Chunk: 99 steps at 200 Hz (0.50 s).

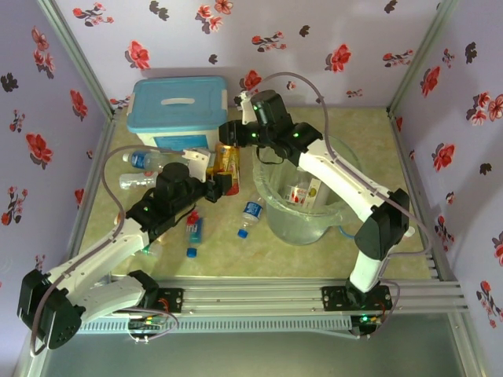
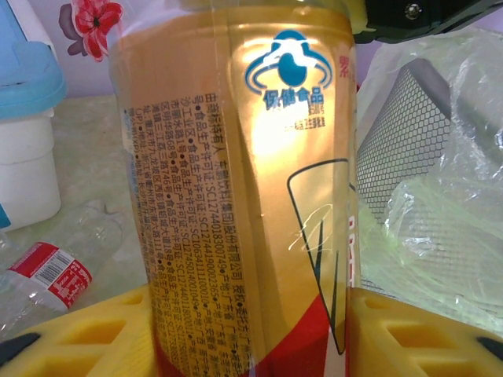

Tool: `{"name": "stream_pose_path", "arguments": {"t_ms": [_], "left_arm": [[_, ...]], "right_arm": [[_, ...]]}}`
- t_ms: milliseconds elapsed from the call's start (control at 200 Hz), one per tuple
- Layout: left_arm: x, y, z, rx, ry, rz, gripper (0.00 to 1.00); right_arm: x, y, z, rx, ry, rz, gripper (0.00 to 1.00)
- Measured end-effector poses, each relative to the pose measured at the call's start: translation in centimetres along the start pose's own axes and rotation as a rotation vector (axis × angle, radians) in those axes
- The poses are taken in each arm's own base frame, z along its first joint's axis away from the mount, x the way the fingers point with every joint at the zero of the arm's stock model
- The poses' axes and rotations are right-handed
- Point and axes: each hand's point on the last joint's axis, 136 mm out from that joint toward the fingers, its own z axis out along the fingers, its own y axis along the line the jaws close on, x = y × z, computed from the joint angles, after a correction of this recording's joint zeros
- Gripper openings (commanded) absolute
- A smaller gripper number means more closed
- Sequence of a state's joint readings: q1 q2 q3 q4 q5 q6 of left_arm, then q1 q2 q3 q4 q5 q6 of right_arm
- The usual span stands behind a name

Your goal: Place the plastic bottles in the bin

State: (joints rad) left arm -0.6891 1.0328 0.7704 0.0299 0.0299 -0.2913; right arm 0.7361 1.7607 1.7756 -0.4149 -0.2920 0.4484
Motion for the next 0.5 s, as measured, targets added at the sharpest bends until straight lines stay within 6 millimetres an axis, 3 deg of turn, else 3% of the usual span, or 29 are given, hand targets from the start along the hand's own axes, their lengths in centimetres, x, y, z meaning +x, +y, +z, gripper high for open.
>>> {"name": "stream_pose_path", "arguments": {"t_ms": [85, 170, 225, 380, 495], "left_arm": [[0.0, 0.0, 0.0, 0.000, 0.001, 0.000, 0.58], [0.0, 0.0, 0.0, -0.001, 0.000, 0.003, 0.86], [0.1, 0.0, 0.0, -0.002, -0.001, 0.005, 0.99], [0.4, 0.1, -0.7, -0.001, -0.005, -0.012, 1.00], [0.2, 0.0, -1.7, 0.006, -0.028, -0.025, 1.00]], "right_arm": [[0.0, 0.0, 0.0, 0.000, -0.001, 0.000, 0.21], [-0.1, 0.0, 0.1, -0.002, -0.003, -0.001, 0.19], [-0.2, 0.1, 0.1, -0.004, -0.006, -0.002, 0.18], [-1.1, 0.7, -0.1, -0.019, -0.034, -0.012, 0.18], [-3.5, 2.0, -1.2, -0.041, -0.094, -0.033, 0.17]]}}
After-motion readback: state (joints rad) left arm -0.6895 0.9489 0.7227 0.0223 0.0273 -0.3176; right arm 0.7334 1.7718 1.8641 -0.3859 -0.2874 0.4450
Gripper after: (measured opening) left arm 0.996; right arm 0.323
